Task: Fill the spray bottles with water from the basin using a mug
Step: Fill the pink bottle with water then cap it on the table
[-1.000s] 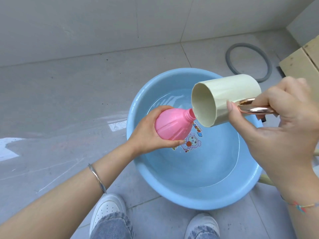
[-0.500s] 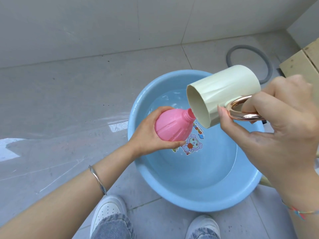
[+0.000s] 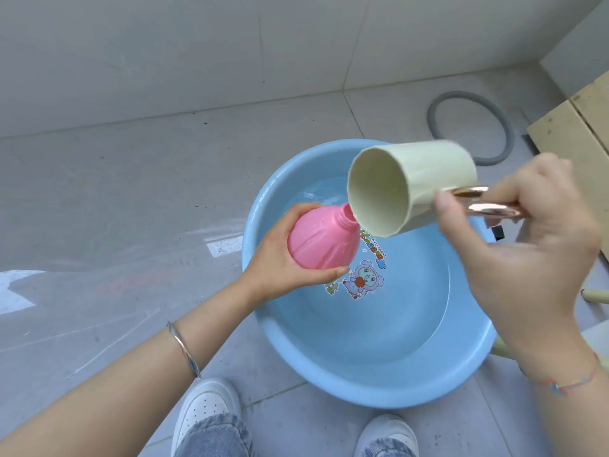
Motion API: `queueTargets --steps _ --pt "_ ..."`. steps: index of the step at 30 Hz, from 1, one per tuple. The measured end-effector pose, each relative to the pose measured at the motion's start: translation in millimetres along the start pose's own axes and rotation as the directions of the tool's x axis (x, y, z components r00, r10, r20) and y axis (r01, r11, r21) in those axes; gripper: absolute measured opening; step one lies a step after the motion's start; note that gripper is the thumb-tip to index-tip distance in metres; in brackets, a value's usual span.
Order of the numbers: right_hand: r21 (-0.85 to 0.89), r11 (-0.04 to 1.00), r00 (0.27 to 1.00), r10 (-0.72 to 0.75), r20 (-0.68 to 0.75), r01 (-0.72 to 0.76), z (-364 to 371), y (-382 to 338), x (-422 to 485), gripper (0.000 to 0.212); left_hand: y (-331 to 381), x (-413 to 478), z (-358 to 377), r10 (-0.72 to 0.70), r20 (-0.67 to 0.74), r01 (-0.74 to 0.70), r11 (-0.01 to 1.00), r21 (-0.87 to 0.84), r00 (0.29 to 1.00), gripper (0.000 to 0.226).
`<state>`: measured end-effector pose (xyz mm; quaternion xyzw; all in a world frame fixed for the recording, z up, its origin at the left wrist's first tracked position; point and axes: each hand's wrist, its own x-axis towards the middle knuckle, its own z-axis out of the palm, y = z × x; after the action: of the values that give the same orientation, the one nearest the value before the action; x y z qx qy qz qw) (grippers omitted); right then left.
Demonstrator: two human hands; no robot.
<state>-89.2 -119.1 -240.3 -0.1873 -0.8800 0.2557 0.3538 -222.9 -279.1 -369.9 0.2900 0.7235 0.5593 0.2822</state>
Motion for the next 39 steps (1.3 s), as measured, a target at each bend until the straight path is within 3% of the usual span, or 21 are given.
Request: queueTargets --steps 2,3,5,7,9,16,22,32,39 --pt "0.187 0.942 0.933 0.311 -0.182 -0.278 2 11 -5 0.036 4 0 -1 -0.034 -0.017 0.034 0.999 -0.030 0.999 0.084" --pt "0.381 0.828 0.845 0.504 -0.182 -0.412 3 16 -9 0.039 5 -1 -1 -0.061 -0.028 0.060 0.997 -0.044 0.998 0.082" --pt "0.664 0.500 0.624 0.779 -0.064 -0.556 -1 26 -24 0.038 10 -2 -1 -0.104 -0.069 0.098 0.992 -0.085 0.992 0.078" --pt "0.781 0.246 0.470 0.880 0.069 -0.575 -13 34 -37 0.032 22 -3 0 -0.113 -0.130 0.095 0.986 -0.134 0.985 0.076" --pt "0.816 0.156 0.443 0.886 0.133 -0.556 -25 33 -46 0.035 36 -4 1 -0.104 -0.157 0.078 0.984 -0.160 0.982 0.077" --pt "0.889 0.268 0.522 0.852 -0.039 -0.371 -93 -16 -41 0.048 132 -9 4 0.062 -0.038 -0.066 0.992 -0.107 0.997 0.078" --pt "0.913 0.361 0.598 0.780 -0.183 -0.192 -178 -63 -18 0.037 221 -30 32 0.145 0.053 -0.138 0.984 -0.112 0.988 0.080" --pt "0.866 0.441 0.386 0.860 -0.333 -0.237 -274 -27 -35 0.043 307 -62 99 0.201 0.105 -0.182 0.968 -0.171 0.974 0.080" --pt "0.870 0.361 0.290 0.918 -0.269 -0.336 -288 -1 -48 0.041 340 -86 135 0.261 0.166 -0.231 0.956 -0.179 0.951 0.080"
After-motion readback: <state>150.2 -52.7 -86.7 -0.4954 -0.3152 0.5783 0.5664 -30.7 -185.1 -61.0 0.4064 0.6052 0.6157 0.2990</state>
